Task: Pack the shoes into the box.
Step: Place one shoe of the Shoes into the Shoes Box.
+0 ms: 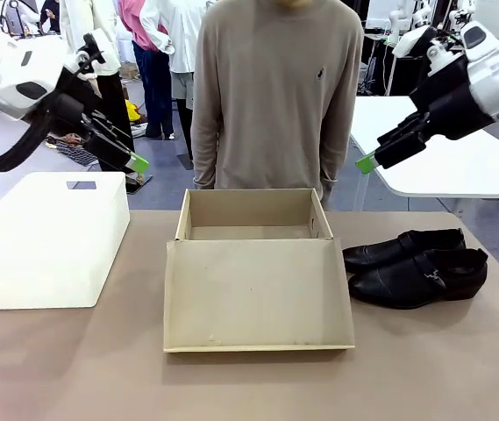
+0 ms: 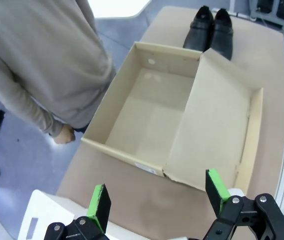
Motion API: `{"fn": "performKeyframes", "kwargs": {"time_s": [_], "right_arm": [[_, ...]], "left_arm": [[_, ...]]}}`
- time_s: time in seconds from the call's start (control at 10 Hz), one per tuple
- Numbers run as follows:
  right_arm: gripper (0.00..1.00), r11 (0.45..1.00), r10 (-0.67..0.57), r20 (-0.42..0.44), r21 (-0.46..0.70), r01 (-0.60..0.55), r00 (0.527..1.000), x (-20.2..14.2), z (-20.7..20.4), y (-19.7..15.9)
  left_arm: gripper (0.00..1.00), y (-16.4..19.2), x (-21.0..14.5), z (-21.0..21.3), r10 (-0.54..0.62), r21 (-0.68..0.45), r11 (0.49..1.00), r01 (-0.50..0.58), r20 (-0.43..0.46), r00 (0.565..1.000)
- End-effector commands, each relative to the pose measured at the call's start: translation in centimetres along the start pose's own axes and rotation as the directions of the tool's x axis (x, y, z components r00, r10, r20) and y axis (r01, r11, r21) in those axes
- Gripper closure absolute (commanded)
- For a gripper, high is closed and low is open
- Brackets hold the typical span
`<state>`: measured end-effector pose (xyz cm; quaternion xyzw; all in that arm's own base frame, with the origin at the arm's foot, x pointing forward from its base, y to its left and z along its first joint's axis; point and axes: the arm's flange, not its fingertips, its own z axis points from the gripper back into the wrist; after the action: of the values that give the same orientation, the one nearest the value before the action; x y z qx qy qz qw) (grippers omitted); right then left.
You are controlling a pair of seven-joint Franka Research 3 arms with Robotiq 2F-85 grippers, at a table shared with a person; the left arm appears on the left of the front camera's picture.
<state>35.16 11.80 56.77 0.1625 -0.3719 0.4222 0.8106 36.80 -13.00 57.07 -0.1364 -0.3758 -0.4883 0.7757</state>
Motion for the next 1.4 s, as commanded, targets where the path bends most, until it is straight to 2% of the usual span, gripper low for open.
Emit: {"fn": "performKeyframes", "kwargs": {"time_s": [0.0,1.3], "right_arm": [[0.0,0.997,0.028,0.046,0.064,-0.031,0.999,0.17,0.37,-0.73],[0.0,0.999,0.014,0.025,0.029,-0.015,1.0,0.24,0.54,-0.05]], "left_arm": [[0.0,0.83,0.62,0.03,-0.011,-0.02,1.0,0.012,0.042,0.999],[0.0,0.44,1.0,0.29,0.014,-0.005,1.0,-0.014,0.036,0.999]]}}
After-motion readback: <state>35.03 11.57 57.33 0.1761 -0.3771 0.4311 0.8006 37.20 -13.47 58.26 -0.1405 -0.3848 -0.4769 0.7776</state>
